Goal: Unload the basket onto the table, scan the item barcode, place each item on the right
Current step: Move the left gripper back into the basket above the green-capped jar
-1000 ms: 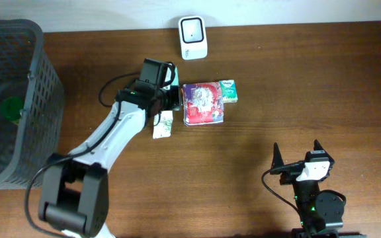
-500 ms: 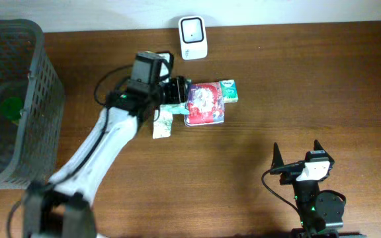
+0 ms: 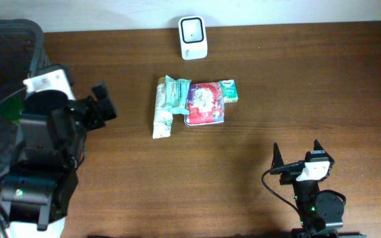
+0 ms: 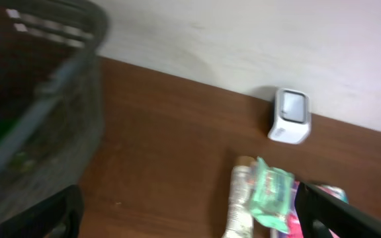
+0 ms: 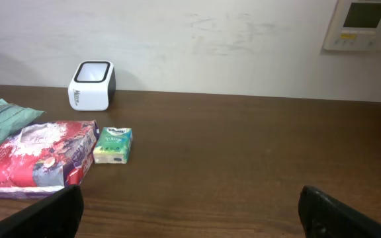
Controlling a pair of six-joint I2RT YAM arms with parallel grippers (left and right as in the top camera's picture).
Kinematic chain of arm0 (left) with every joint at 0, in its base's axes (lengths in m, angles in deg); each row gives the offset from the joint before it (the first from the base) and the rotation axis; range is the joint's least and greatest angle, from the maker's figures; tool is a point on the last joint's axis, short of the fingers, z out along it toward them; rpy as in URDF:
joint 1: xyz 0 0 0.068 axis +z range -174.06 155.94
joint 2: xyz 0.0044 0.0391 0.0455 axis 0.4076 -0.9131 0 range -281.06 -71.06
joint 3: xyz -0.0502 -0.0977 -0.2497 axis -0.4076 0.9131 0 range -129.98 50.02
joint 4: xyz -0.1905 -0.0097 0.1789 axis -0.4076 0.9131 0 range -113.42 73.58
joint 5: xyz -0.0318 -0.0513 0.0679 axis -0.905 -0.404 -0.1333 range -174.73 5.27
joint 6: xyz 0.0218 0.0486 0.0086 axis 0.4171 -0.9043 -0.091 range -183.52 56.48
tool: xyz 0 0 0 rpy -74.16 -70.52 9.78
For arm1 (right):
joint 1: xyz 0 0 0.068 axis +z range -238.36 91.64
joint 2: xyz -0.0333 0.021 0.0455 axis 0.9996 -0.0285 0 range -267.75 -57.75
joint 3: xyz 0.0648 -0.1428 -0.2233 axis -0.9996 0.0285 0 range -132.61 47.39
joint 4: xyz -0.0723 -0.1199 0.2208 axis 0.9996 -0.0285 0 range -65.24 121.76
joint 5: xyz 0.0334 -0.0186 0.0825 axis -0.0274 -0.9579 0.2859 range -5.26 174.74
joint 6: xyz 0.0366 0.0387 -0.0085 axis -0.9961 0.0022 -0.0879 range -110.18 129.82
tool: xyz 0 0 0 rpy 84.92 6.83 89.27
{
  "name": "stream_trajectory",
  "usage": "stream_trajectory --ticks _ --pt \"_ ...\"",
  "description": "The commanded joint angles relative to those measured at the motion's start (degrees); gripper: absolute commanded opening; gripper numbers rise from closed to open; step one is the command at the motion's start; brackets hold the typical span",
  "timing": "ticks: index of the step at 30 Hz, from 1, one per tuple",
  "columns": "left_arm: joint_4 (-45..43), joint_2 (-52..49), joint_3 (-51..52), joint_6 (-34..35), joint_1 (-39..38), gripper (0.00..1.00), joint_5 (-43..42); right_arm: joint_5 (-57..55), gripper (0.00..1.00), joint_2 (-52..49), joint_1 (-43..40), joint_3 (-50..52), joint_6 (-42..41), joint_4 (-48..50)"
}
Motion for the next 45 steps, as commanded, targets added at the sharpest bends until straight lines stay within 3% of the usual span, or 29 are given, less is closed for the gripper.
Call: stream_trajectory --ticks 1,5,7,9,14,17,20,23,27,37,45 --pt "2.23 0.66 -0.59 -0.63 1.05 0.99 2.4 -0.28 0.99 0.33 0.52 0.48 -0.46 -0.17" --pt "3.8 0.13 -0.9 -0.7 1.11 0.99 2.23 -0.28 0.99 0.33 0.52 0.48 -0.46 -0.2" --pt "3.82 -1.14 -6.8 -5.27 1.18 1.0 0.76 -0.28 0.99 0.33 0.52 0.48 -0.46 -0.17" --pt "8.22 -5.86 -17.09 -6.51 2.36 1.0 -1.49 -0.28 0.99 0.33 0.52 0.48 -0.46 -0.17" --pt "40.22 -33.99 -60.78 -9.09 12.61 0.99 -8.79 -0.28 0.99 0.33 0.52 0.48 -0.46 -0.17" --pt "44.52 -45.42 -74.51 -9.03 19.23 0.99 -10.82 -0.28 0.99 0.33 0.52 0.48 -0.46 -0.2" --pt "39.08 -51.39 -75.91 -8.02 26.67 0.99 -8.07 -0.28 0.99 0.33 0.52 0.48 -0.46 -0.2" --pt "39.58 -55.49 -75.91 -2.95 33.9 0.99 -8.09 -0.28 0.99 0.33 0.52 0.48 -0.46 -0.17" --pt "40.98 -60.94 -75.8 -3.67 40.74 0.99 -8.07 -0.28 0.99 0.33 0.52 0.48 -0.46 -0.2" --pt "41.81 -73.9 -75.8 -6.69 41.35 0.99 -7.58 -0.28 0.99 0.33 0.52 0.48 -0.46 -0.17" --pt "34.1 -79.19 -75.8 -6.71 41.35 0.99 -7.63 -0.28 0.98 0.33 0.52 0.48 -0.46 -0.17"
